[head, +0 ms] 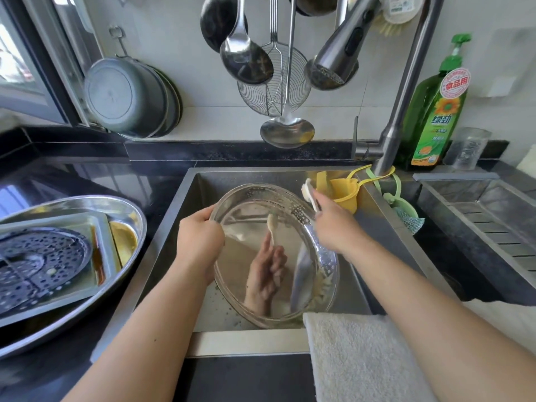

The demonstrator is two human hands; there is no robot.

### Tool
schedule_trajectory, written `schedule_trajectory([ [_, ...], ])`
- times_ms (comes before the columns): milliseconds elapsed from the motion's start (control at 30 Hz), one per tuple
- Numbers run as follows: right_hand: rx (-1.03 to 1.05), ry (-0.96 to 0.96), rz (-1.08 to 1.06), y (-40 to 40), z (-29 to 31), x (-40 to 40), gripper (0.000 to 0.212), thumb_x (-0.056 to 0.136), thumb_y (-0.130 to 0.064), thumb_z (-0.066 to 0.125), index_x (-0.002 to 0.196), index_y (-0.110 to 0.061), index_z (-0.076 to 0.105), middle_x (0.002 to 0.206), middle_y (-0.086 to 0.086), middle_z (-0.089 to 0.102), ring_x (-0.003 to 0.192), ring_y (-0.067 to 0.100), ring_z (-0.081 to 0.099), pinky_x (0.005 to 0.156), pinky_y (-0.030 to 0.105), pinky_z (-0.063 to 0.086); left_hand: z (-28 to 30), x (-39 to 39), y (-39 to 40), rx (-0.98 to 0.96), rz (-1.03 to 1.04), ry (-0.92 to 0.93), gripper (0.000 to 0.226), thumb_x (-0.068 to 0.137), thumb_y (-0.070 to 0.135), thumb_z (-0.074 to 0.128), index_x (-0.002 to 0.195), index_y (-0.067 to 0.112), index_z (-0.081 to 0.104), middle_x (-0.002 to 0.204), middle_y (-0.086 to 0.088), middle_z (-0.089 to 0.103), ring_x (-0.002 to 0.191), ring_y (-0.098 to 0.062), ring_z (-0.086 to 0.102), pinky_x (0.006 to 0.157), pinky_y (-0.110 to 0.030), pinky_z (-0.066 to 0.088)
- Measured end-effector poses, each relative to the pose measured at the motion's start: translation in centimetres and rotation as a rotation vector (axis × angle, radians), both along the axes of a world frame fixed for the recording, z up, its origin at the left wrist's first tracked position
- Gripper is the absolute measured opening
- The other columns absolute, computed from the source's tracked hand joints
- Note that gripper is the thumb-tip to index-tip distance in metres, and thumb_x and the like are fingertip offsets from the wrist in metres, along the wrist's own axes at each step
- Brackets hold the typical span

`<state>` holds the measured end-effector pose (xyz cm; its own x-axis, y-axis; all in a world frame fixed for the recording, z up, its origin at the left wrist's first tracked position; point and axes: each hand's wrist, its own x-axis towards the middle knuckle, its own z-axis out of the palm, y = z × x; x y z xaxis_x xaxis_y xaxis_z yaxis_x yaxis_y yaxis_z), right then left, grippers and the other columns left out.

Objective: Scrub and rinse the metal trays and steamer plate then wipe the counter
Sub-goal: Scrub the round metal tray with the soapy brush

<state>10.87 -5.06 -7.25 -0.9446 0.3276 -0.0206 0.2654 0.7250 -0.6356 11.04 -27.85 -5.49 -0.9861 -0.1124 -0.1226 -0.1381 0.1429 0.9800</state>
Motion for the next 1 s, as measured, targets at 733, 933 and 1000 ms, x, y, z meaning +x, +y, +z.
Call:
schedule_trajectory([
  [733, -0.055, 0.114, 0.540, -4.7, -0.2, 1.2, 0.065, 0.105, -0.014, 0.045, 0.149, -0.060, 0.028, 0.102, -0.013, 0.062, 0.071, -0.004, 0.052, 0.066, 0.015, 0.042, 0.3, 1.1, 1.2, 0.150, -0.139, 0.003, 0.072, 0.073, -0.023, 0.032, 0.100, 0.021, 0.083, 0.073, -0.007, 0.076, 0.066, -0.022, 0.070, 0.069, -0.049, 0.065],
  [933, -0.034, 0.145, 0.320, -3.0, 0.6, -0.1, 0.065, 0.106, -0.012, 0.041, 0.154, -0.051, 0.026, 0.106, 0.000, 0.058, 0.062, 0.001, 0.036, 0.055, 0.020, 0.032, 0.3, 0.8, 1.4, 0.139, -0.150, 0.048, 0.078, 0.071, -0.024, 0.032, 0.099, 0.029, 0.083, 0.082, -0.005, 0.077, 0.070, -0.021, 0.068, 0.060, -0.042, 0.063],
  [1000, -0.108, 0.118, 0.533, -4.3, 0.5, 1.3, 0.064, 0.106, -0.012, 0.045, 0.151, -0.054, 0.030, 0.115, 0.002, 0.068, 0.063, -0.001, 0.040, 0.064, 0.021, 0.036, 0.1, 0.7, 1.2, 0.121, -0.174, 0.054, 0.069, 0.075, -0.024, 0.035, 0.090, 0.023, 0.083, 0.078, -0.008, 0.078, 0.071, -0.021, 0.072, 0.060, -0.032, 0.058],
])
